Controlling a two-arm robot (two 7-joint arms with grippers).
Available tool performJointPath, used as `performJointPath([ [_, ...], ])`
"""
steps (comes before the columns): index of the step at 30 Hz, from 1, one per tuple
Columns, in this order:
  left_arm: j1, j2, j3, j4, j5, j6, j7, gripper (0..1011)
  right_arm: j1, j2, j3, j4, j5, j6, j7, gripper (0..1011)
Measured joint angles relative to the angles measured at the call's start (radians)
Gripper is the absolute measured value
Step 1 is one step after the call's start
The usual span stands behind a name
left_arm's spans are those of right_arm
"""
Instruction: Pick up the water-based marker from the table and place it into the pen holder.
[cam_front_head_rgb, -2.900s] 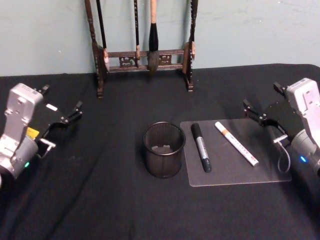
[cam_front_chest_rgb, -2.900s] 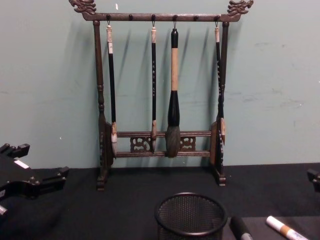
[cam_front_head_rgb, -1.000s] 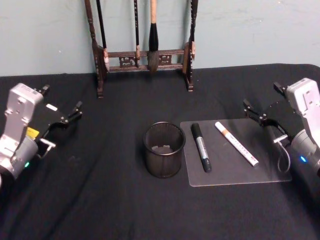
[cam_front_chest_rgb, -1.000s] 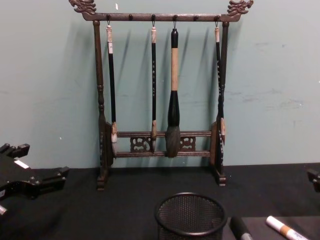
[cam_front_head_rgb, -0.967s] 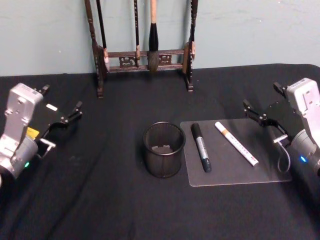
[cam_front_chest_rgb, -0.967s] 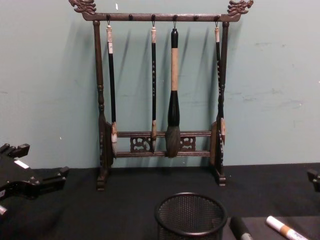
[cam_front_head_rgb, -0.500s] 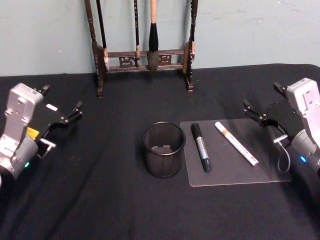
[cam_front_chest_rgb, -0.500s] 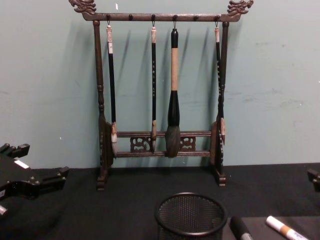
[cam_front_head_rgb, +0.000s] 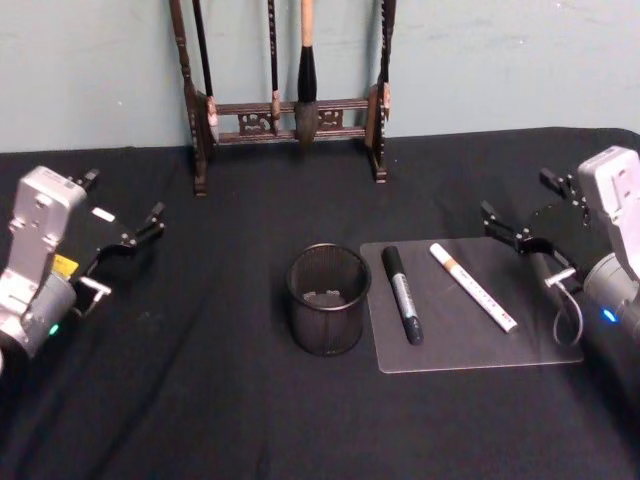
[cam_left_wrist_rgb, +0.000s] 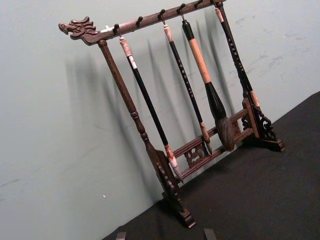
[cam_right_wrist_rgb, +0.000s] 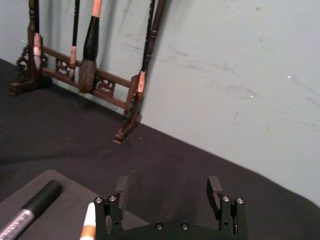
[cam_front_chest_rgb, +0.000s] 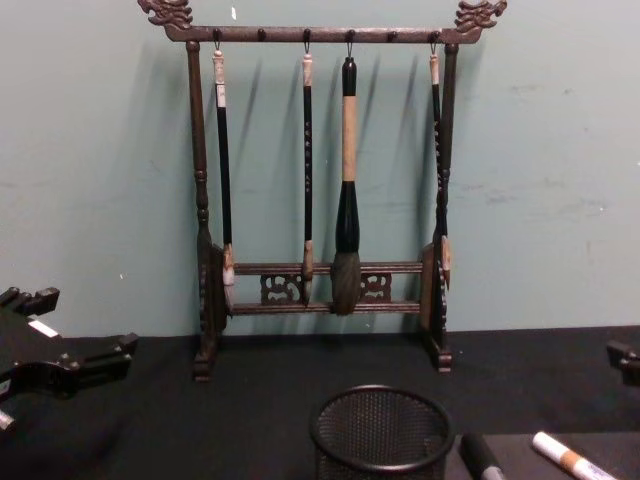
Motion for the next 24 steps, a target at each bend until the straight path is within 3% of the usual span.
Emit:
performJointPath([
  [15,0.000,0.000,0.000,0.000,0.000,0.000,0.000,1001,0.014,0.006,0.032,-0.062,0.123,0.250,0.173,1002],
  [24,0.000,0.000,0.000,0.000,0.000,0.000,0.000,1001,0.045,-0.012,0.023,-0.059,0.138,0.352,0.235,1002],
])
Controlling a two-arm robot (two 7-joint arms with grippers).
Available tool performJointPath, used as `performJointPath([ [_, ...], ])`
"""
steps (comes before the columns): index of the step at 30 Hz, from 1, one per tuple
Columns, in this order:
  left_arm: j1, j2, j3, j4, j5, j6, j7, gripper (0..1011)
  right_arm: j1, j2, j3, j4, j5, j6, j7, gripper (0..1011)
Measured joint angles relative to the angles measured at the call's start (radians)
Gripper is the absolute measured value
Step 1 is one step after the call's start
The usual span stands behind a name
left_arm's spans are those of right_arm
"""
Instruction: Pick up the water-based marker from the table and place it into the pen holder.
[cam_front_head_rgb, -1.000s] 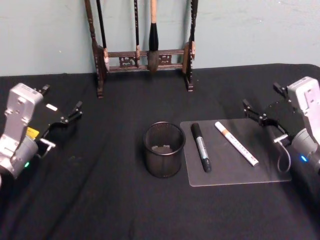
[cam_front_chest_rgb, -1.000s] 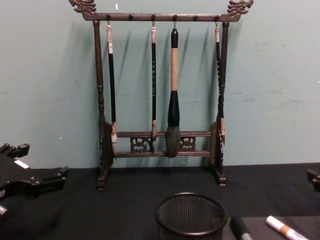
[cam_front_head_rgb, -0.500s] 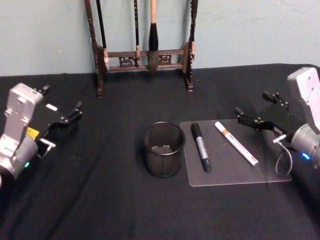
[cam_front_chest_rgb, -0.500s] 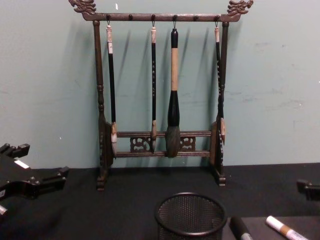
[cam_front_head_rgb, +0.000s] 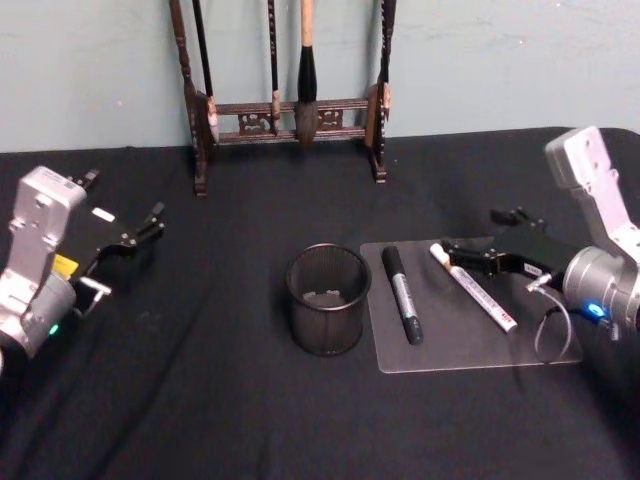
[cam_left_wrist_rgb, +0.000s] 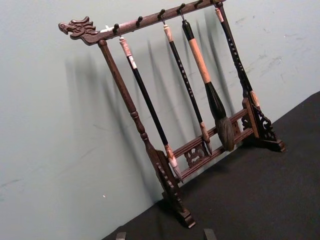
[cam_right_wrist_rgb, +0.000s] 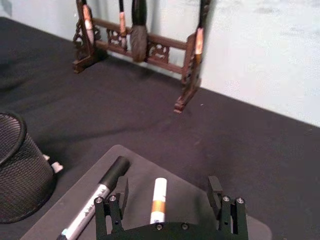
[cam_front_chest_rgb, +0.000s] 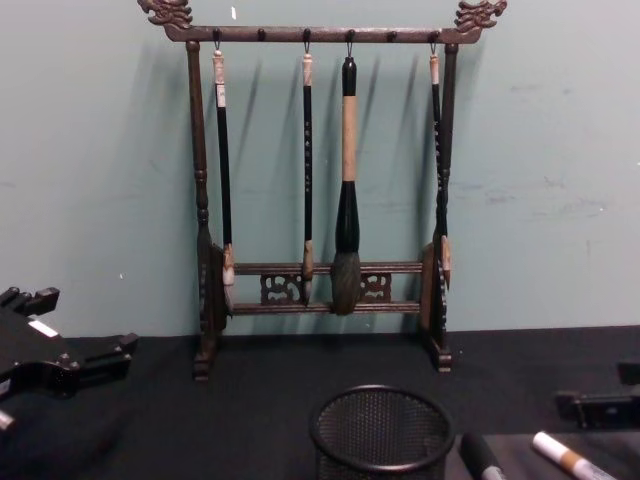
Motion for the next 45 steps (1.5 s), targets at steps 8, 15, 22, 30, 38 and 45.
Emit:
performJointPath([
  [8,0.000,0.000,0.000,0.000,0.000,0.000,0.000,1001,0.042,-0.015,-0.029,0.036,-0.033,0.050,0.047,1002],
  [15,0.000,0.000,0.000,0.000,0.000,0.000,0.000,1001,0.063,-0.020,-0.047,0.065,-0.068,0.080,0.077,1002],
  [22,0.000,0.000,0.000,0.000,0.000,0.000,0.000,1001,0.067,-0.024,-0.052,0.082,-0.079,0.109,0.105,1002],
  [30,0.000,0.000,0.000,0.000,0.000,0.000,0.000,1001,0.064,-0.035,-0.049,0.103,-0.095,0.127,0.126,1002],
  [38,0.000,0.000,0.000,0.000,0.000,0.000,0.000,1001,0.061,-0.045,-0.037,0.108,-0.108,0.128,0.133,1002],
  [45,0.000,0.000,0.000,0.000,0.000,0.000,0.000,1001,0.061,-0.051,-0.031,0.116,-0.116,0.126,0.139,1002],
])
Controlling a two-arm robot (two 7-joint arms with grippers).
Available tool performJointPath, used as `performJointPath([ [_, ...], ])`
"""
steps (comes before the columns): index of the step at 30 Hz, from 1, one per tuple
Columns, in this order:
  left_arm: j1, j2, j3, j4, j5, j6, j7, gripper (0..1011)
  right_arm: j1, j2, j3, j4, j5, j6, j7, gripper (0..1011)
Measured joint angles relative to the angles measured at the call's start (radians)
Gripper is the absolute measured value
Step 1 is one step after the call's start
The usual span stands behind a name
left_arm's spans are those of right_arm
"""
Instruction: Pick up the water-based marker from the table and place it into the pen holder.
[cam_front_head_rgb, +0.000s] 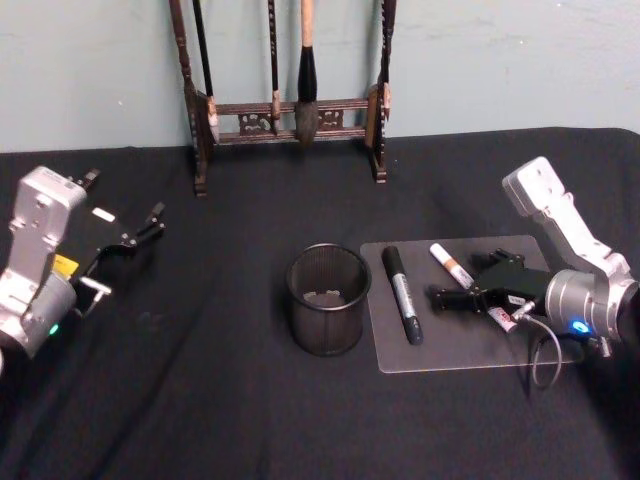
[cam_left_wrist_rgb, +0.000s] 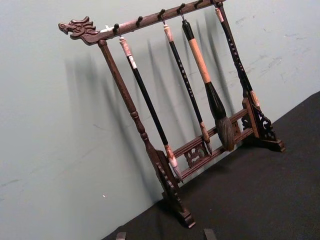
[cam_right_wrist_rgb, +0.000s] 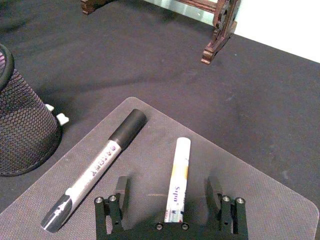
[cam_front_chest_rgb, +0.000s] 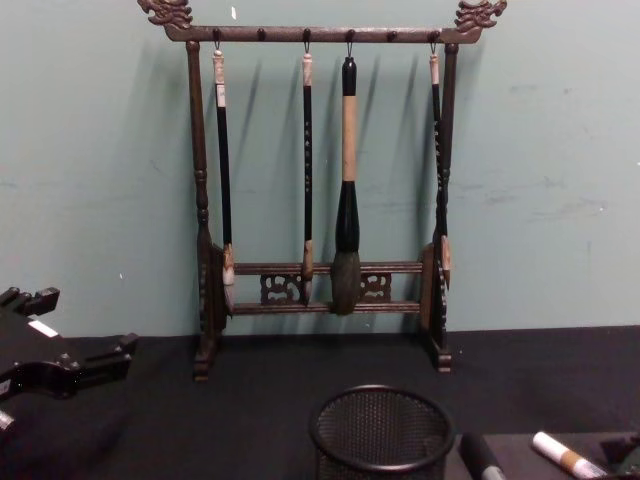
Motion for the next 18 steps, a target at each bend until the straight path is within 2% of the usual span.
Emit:
performJointPath([
  [18,0.000,0.000,0.000,0.000,0.000,0.000,0.000,1001,-0.005,-0.008,0.016,0.008,-0.013,-0.007,0.010,1002],
])
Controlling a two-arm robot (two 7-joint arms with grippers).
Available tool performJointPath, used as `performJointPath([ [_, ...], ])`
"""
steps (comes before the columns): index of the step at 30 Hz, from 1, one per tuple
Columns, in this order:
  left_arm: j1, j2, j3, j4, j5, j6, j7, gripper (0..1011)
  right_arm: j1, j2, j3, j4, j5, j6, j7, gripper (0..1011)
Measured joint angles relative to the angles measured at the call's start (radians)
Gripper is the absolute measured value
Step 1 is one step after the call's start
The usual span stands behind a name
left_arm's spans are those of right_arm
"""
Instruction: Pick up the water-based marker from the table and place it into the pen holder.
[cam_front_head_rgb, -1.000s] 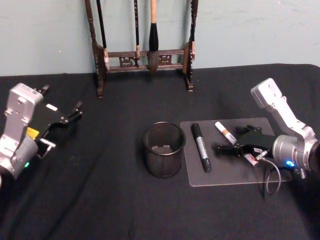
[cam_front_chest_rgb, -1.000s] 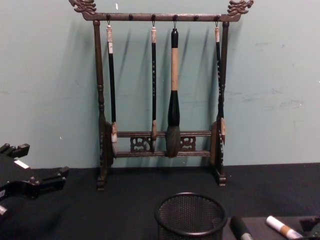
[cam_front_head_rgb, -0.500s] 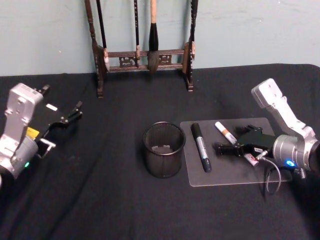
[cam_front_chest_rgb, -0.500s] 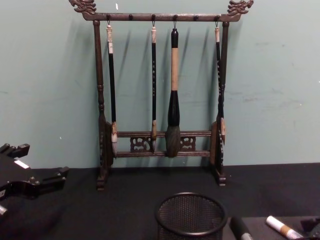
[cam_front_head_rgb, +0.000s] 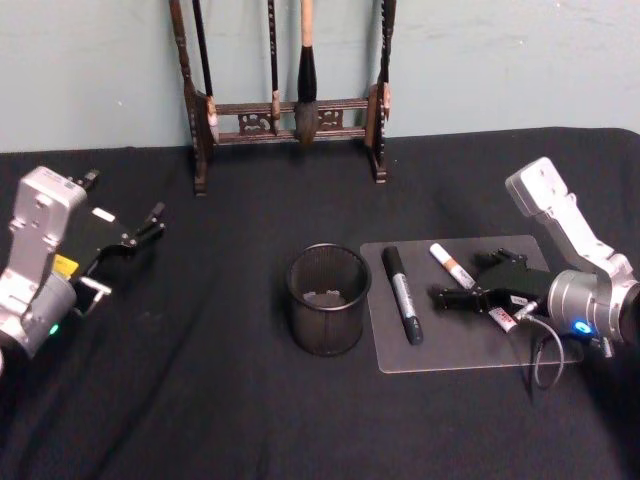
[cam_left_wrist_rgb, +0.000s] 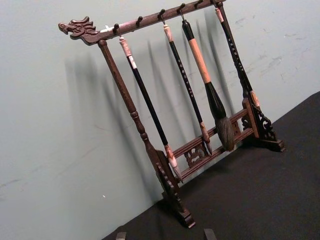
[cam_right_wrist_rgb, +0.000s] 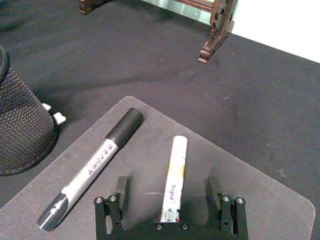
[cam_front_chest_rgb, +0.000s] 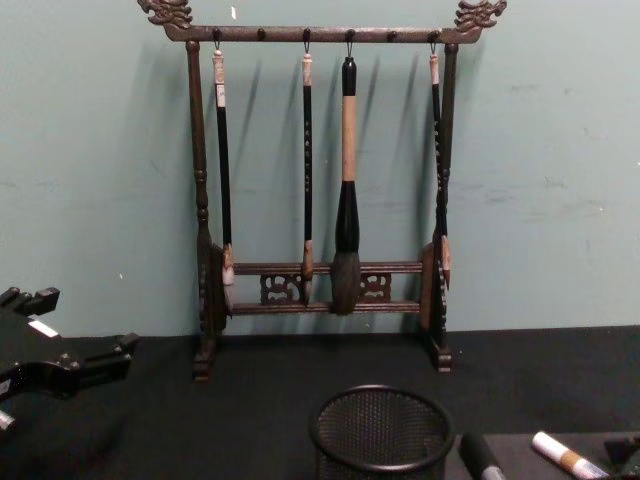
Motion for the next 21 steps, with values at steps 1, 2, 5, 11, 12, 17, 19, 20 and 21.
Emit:
performJointPath([
  [1,0.000,0.000,0.000,0.000,0.000,0.000,0.000,1001,0.000,-0.001,0.001,0.001,-0.001,0.000,0.002,1002],
  [2,0.000,0.000,0.000,0.000,0.000,0.000,0.000,1001,0.000,-0.001,0.001,0.002,-0.001,0.000,0.002,1002],
  [5,0.000,0.000,0.000,0.000,0.000,0.000,0.000,1001,0.000,-0.001,0.002,0.003,-0.001,0.000,0.004,1002],
  [11,0.000,0.000,0.000,0.000,0.000,0.000,0.000,1001,-0.003,-0.002,0.003,0.003,-0.003,0.000,0.007,1002],
  [12,0.000,0.000,0.000,0.000,0.000,0.000,0.000,1001,-0.003,-0.002,0.003,0.003,-0.004,0.000,0.008,1002],
  [17,0.000,0.000,0.000,0.000,0.000,0.000,0.000,1001,-0.006,-0.002,0.003,0.002,-0.010,-0.001,0.007,1002],
  [19,0.000,0.000,0.000,0.000,0.000,0.000,0.000,1001,-0.006,-0.001,0.003,0.002,-0.010,-0.001,0.007,1002],
  [20,0.000,0.000,0.000,0.000,0.000,0.000,0.000,1001,-0.006,-0.001,0.003,0.002,-0.010,-0.001,0.007,1002],
  [21,0.000,0.000,0.000,0.000,0.000,0.000,0.000,1001,-0.006,-0.001,0.003,0.002,-0.010,-0.001,0.007,1002],
])
